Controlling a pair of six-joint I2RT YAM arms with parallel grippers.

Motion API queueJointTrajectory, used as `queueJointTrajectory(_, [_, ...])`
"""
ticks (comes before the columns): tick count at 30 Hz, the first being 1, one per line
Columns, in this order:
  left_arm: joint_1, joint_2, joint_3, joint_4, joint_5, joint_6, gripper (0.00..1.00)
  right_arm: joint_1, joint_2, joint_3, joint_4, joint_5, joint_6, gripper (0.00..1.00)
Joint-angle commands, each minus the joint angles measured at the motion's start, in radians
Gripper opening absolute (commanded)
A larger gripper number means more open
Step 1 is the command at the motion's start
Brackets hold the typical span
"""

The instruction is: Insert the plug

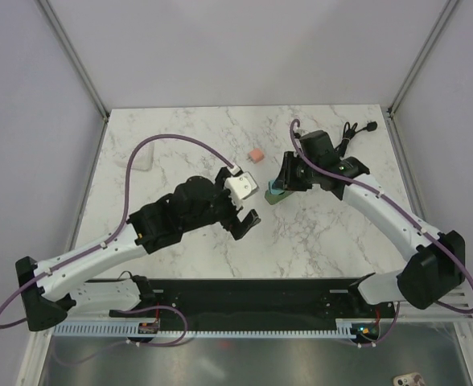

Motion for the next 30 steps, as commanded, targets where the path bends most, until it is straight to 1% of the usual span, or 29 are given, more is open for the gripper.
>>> queueJointTrajectory(1, [0.024, -0.006, 0.041, -0.049, -0.112, -0.097, 1.00, -0.002, 0.062, 0.090, -0.071, 0.230, -0.014, 0.00])
queueJointTrajectory(2, [0.056, 0.008, 0.071, -0.094, -0.097, -0.115, 1.00, -0.002, 0.094, 0.106, -0.095, 0.256, -0.018, 0.00])
queueJointTrajectory(4, [0.111, 0.025, 0.099, -0.139, -0.055, -0.210, 1.00, -0.002, 0.126, 0.159, -0.120, 0.334, -0.027, 0.00])
queueJointTrajectory(5, [0.186, 0.035, 0.119, -0.173, 0.012, -0.277, 1.00, -0.002, 0.158, 0.181, -0.149, 0.364, -0.023, 0.00])
queueJointTrajectory(6, [0.229, 0.035, 0.122, -0.182, 0.061, -0.308, 1.00, -0.002, 0.174, 0.219, -0.161, 0.403, -0.017, 0.00])
queueJointTrajectory(7, [0.308, 0.032, 0.115, -0.185, 0.124, -0.336, 1.00, -0.002, 0.203, 0.241, -0.177, 0.411, 0.006, 0.00])
queueJointTrajectory(9, [0.363, 0.014, 0.096, -0.184, 0.137, -0.373, 1.00, -0.002, 0.226, 0.282, -0.178, 0.408, 0.043, 0.00])
queueJointTrajectory(10, [0.392, 0.006, 0.078, -0.184, 0.094, -0.373, 1.00, -0.002, 0.247, 0.290, -0.169, 0.407, 0.080, 0.00])
queueJointTrajectory(13, [0.403, -0.026, 0.050, -0.184, -0.031, -0.355, 1.00, -0.002, 0.290, 0.304, -0.152, 0.408, 0.152, 0.00])
queueJointTrajectory(15, [0.404, -0.038, 0.040, -0.182, -0.050, -0.339, 1.00, -0.002, 0.309, 0.298, -0.137, 0.405, 0.198, 0.00])
queueJointTrajectory(16, [0.404, -0.052, 0.027, -0.179, -0.053, -0.338, 1.00, -0.002, 0.319, 0.291, -0.119, 0.395, 0.256, 0.00])
queueJointTrajectory(18, [0.404, -0.063, 0.015, -0.173, -0.047, -0.332, 1.00, -0.002, 0.326, 0.272, -0.099, 0.388, 0.317, 0.00])
queueJointTrajectory(19, [0.404, -0.073, 0.003, -0.165, -0.043, -0.329, 1.00, -0.002, 0.335, 0.271, -0.100, 0.408, 0.347, 0.00])
queueJointTrajectory(20, [0.404, -0.078, -0.003, -0.162, -0.044, -0.324, 1.00, -0.002, 0.341, 0.281, -0.111, 0.428, 0.424, 0.00])
queueJointTrajectory(22, [0.404, -0.089, -0.017, -0.150, -0.046, -0.324, 1.00, -0.002, 0.375, 0.308, -0.181, 0.483, 0.479, 0.00])
queueJointTrajectory(23, [0.404, -0.092, -0.022, -0.150, -0.043, -0.324, 1.00, 0.000, 0.393, 0.360, -0.215, 0.537, 0.520, 0.00])
queueJointTrajectory(25, [0.403, -0.096, -0.031, -0.142, -0.034, -0.322, 1.00, -0.002, 0.457, 0.426, -0.302, 0.588, 0.568, 0.00])
queueJointTrajectory(26, [0.404, -0.098, -0.033, -0.141, -0.031, -0.321, 1.00, -0.002, 0.477, 0.452, -0.365, 0.597, 0.583, 0.00])
queueJointTrajectory(28, [0.403, -0.100, -0.033, -0.141, -0.023, -0.319, 1.00, -0.003, 0.525, 0.511, -0.430, 0.600, 0.646, 0.00])
queueJointTrajectory(30, [0.404, -0.101, -0.034, -0.136, -0.015, -0.318, 1.00, -0.002, 0.548, 0.538, -0.442, 0.571, 0.680, 0.00])
